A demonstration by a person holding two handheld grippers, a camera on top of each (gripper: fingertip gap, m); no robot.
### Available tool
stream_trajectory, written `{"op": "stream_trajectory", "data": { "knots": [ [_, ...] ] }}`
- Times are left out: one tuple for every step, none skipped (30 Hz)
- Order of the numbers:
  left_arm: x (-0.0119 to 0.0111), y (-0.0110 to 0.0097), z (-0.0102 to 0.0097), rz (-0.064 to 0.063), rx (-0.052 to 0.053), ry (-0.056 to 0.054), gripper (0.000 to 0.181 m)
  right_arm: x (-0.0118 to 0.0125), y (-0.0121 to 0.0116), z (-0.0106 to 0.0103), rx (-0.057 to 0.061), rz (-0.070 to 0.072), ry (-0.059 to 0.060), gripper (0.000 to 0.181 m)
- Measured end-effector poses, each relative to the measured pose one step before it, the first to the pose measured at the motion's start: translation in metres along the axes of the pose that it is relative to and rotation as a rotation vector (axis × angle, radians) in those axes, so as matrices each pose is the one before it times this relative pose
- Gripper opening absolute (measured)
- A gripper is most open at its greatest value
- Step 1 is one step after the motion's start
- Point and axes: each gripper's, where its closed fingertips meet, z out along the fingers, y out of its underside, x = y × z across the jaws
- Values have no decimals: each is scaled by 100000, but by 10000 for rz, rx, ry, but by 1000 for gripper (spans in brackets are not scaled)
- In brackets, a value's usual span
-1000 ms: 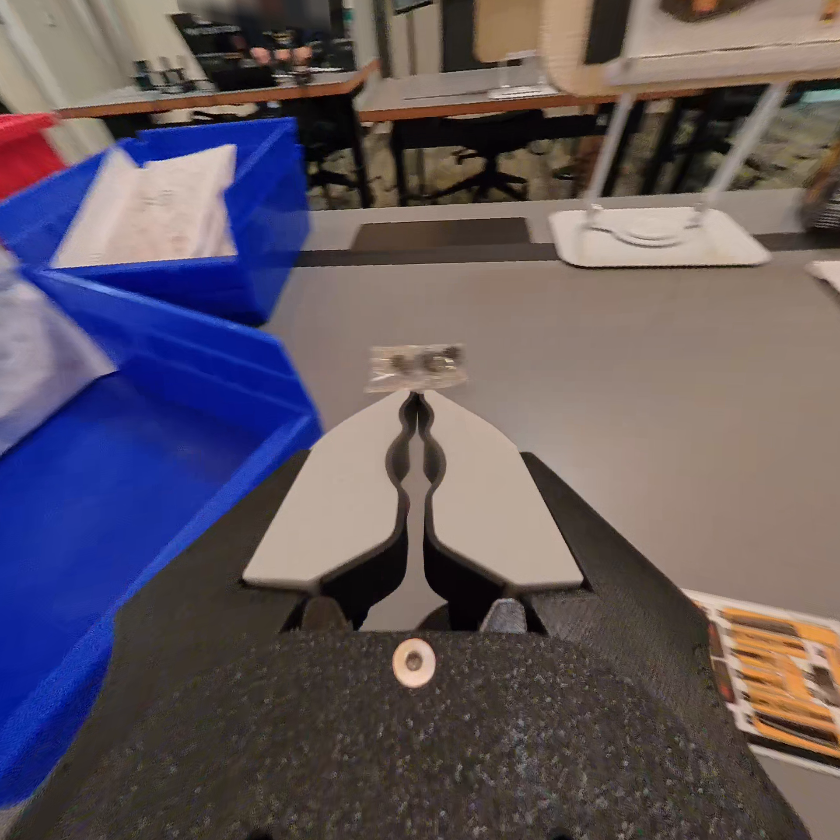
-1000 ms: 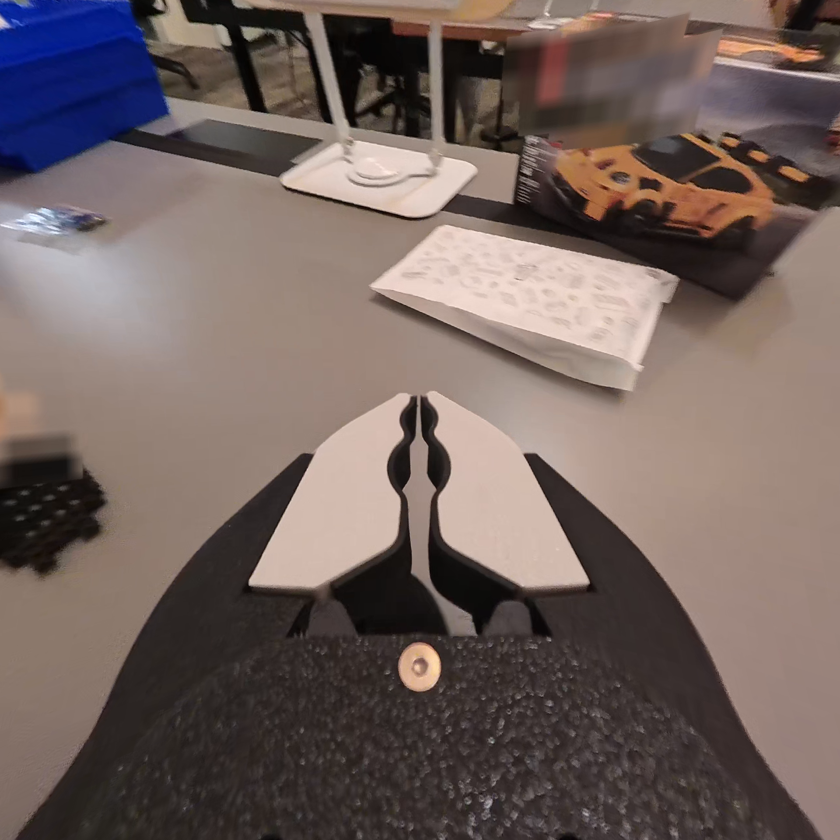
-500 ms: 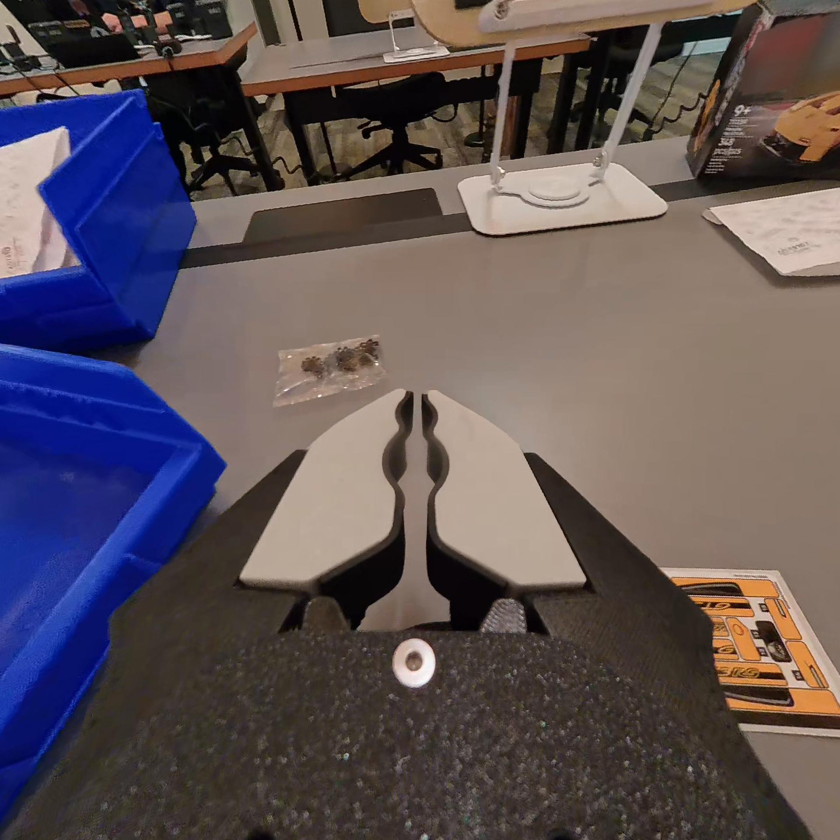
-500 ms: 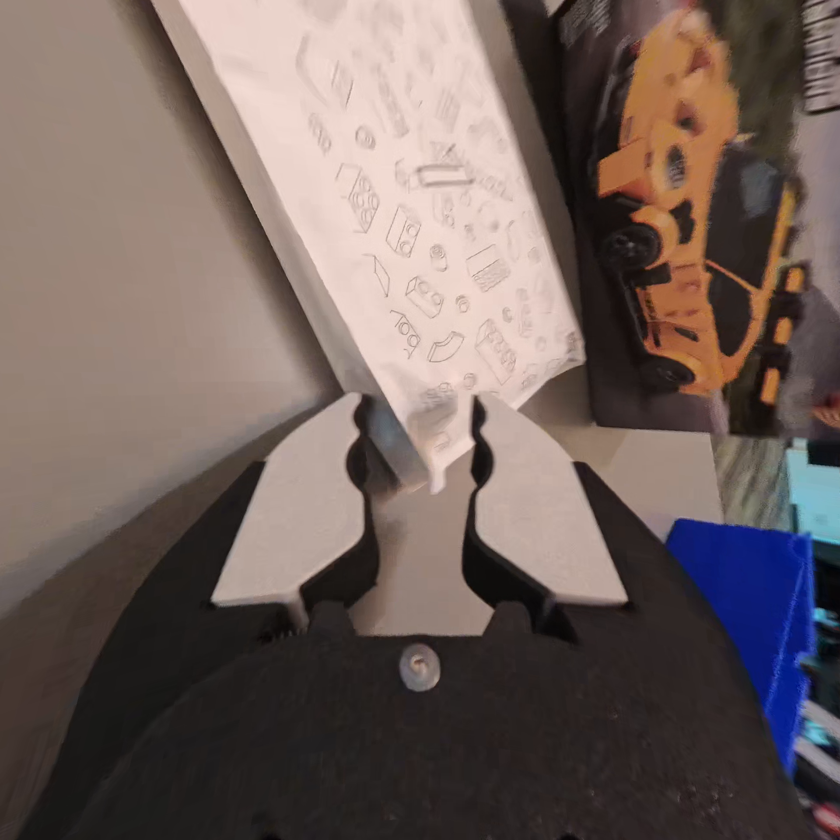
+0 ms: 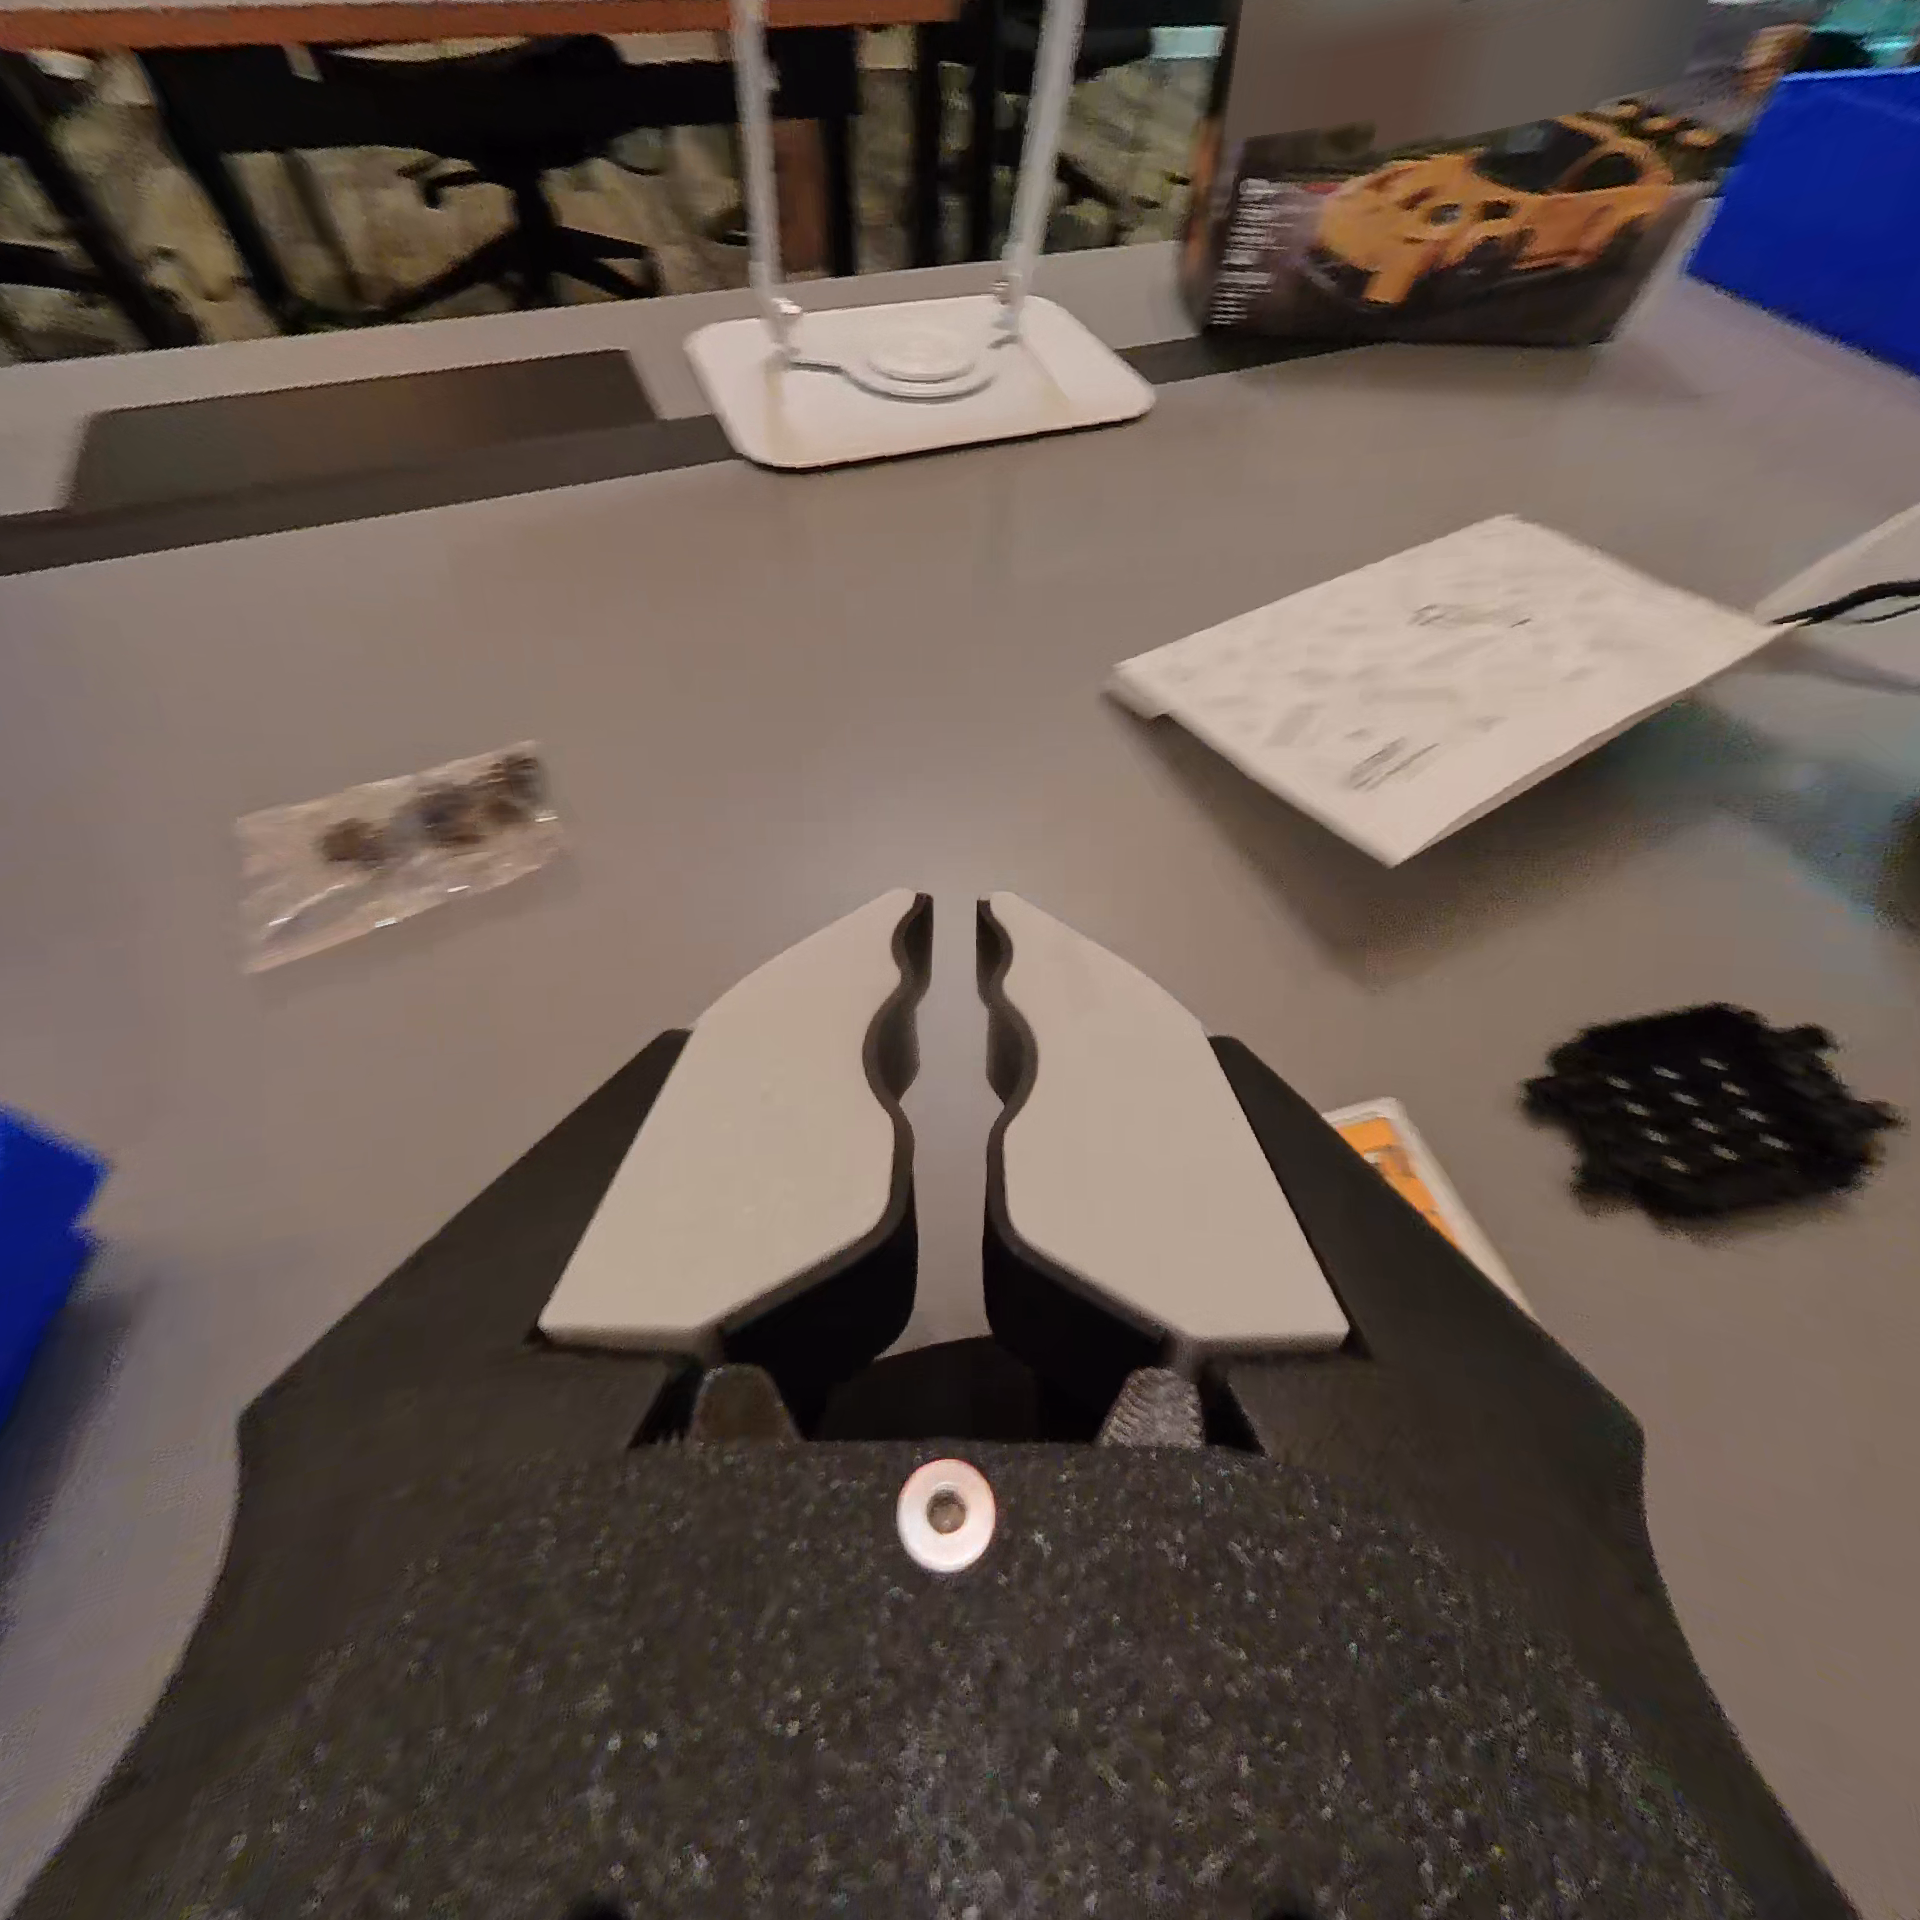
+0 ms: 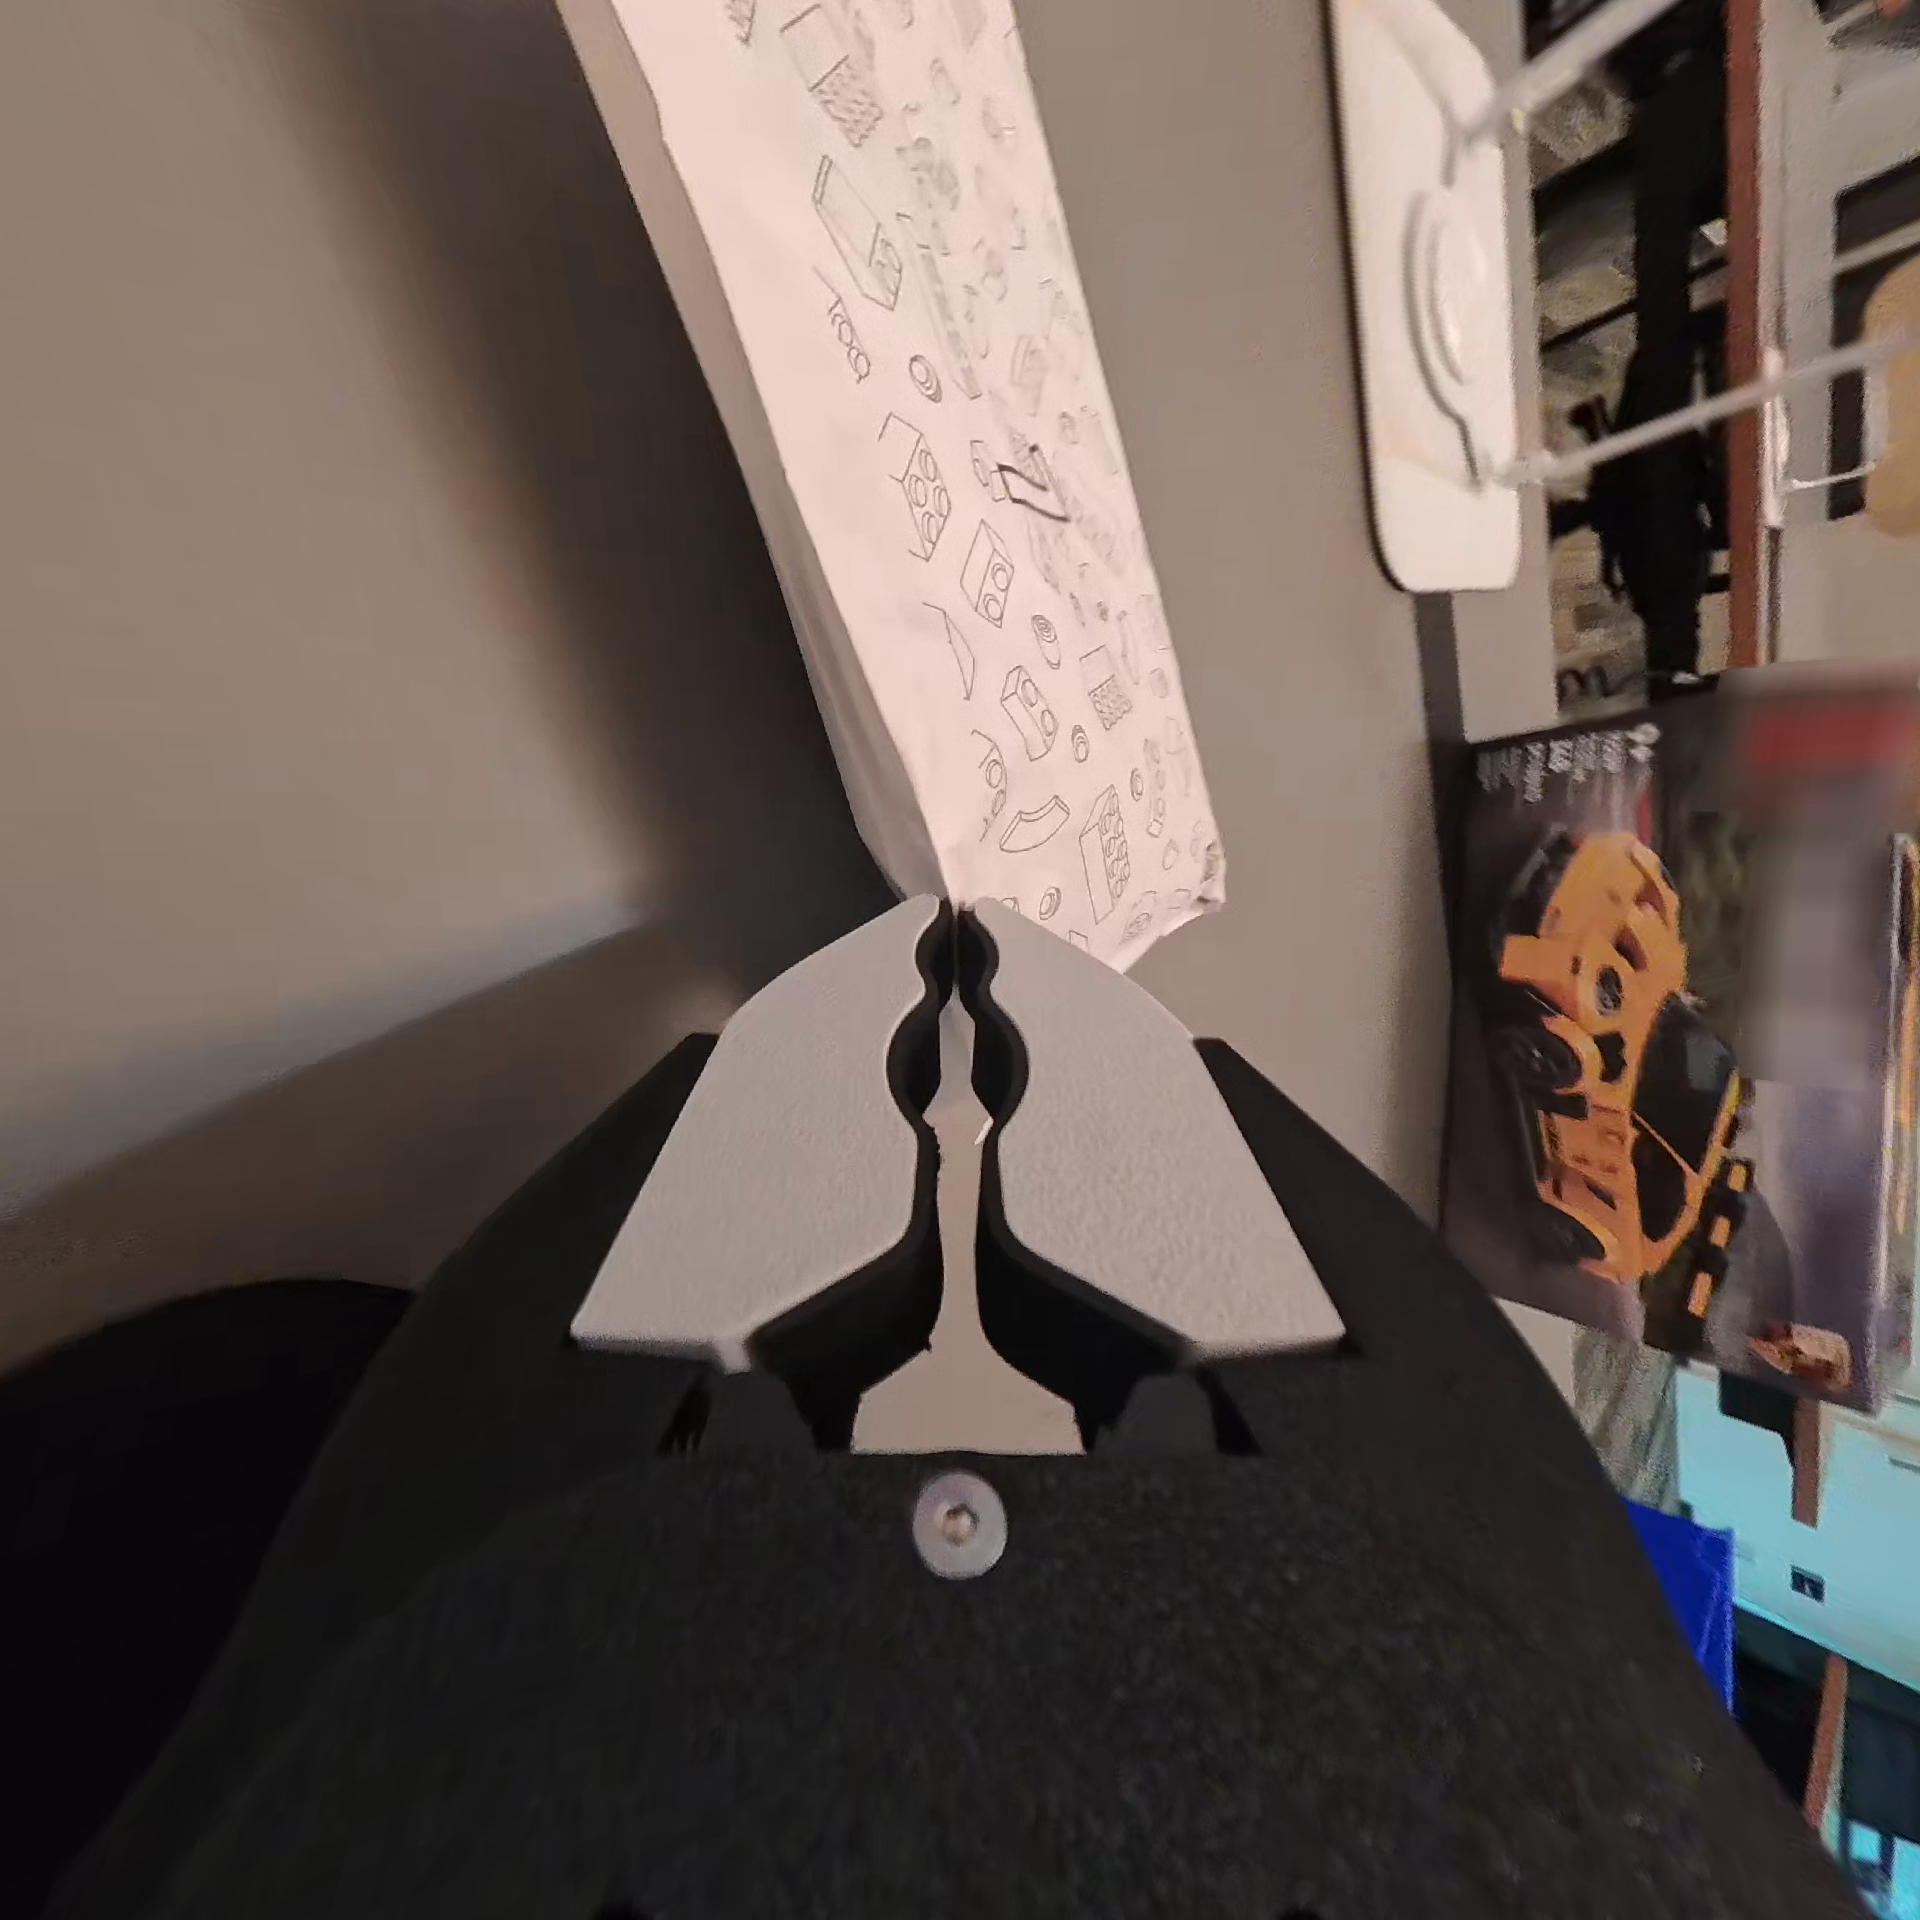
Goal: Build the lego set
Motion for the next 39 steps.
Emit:
{"op": "stream_trajectory", "data": {
  "knots": [
    [1027,-43,376,-4,-86,518,8,-989,-620,-92,-83,-62,-178,0],
    [1000,-22,422,0,-126,516,9,-781,-512,-8,-74,-1,-141,0],
    [925,-92,442,39,-111,460,10,-533,-524,-1,23,46,-47,0],
    [709,-212,431,158,-46,310,12,-495,-487,12,57,46,-80,0],
    [391,-283,408,339,-1,117,12,-509,-478,11,77,70,-139,0],
    [98,-177,409,402,-92,-11,13,-427,-583,-50,169,103,-112,1],
    [33,-89,415,362,-182,30,13,-399,-668,-128,252,118,-145,1],
    [-60,-56,415,275,-181,47,14,-382,-618,-205,232,161,-261,3],
    [-243,-26,420,204,-143,-3,15,-175,-497,-306,172,258,-329,9],
    [-345,105,457,148,-176,-18,15,140,-651,-459,302,396,-348,19],
    [-363,186,464,87,-199,-13,16,110,-736,-571,353,569,-604,26],
    [-305,204,478,47,-156,41,16,179,-909,-630,409,708,-738,32],
    [-219,282,510,5,-184,110,15,404,-1160,-645,547,691,-671,35],
    [-292,308,515,-63,-189,75,15,552,-1059,-476,424,524,-629,36],
    [-327,199,472,-114,-95,51,16,787,-655,-181,106,291,-489,38],
    [-231,190,428,-161,-78,100,16,1244,-337,93,-80,63,-184,40],
    [-160,166,378,-192,-70,115,16,1444,-58,380,-209,-16,-54,43],
    [-170,106,329,-177,6,61,16,1322,212,623,-334,75,-176,46],
    [-111,157,271,-128,8,39,16,1223,363,770,-389,197,-249,50],
    [-61,242,228,-73,-27,40,16,1233,530,809,-447,214,-225,52],
    [-31,299,203,-38,-43,37,16,1297,677,777,-468,148,-136,54],
    [2,329,188,-41,-82,45,17,1174,937,682,-535,217,-180,54],
    [37,297,150,-30,-102,62,17,722,1054,563,-529,325,-438,58],
    [46,164,96,13,-65,50,18,545,957,411,-382,361,-474,62],
    [66,2,37,23,-5,50,19,484,788,261,-190,309,-387,64],
    [119,-91,33,35,41,81,19,24,654,219,-75,266,-552,65],
    [168,-69,53,36,30,96,19,-134,378,241,73,235,-511,65],
    [119,6,104,39,-16,51,19,13,-115,284,323,130,-267,56],
    [56,73,160,63,-44,13,19,-38,-414,268,393,108,-174,49],
    [31,107,177,61,-76,-2,19,-58,-412,338,321,10,-104,42],
    [4,48,137,57,-44,-21,19,-133,-471,300,350,-107,-124,37],
    [-39,-122,21,56,63,-47,20,-305,-473,167,332,-140,-209,31],
    [-79,-201,-101,21,130,-40,20,-317,-650,-28,427,-227,-126,24],
    [-117,-199,-165,-46,127,-11,20,-324,-724,-216,436,-306,6,16],
    [-139,-149,-199,-88,113,26,22,-319,-698,-339,360,-427,148,11],
    [-162,-183,-240,-99,128,66,24,-313,-589,-380,227,-596,294,10],
    [-266,-228,-257,-110,162,42,27,-374,-594,-428,202,-701,346,10],
    [-396,-317,-280,-108,178,-4,30,-514,-782,-485,319,-690,291,9],
    [-313,-395,-280,-90,198,79,32,-553,-970,-550,404,-606,253,9]
  ]
}}
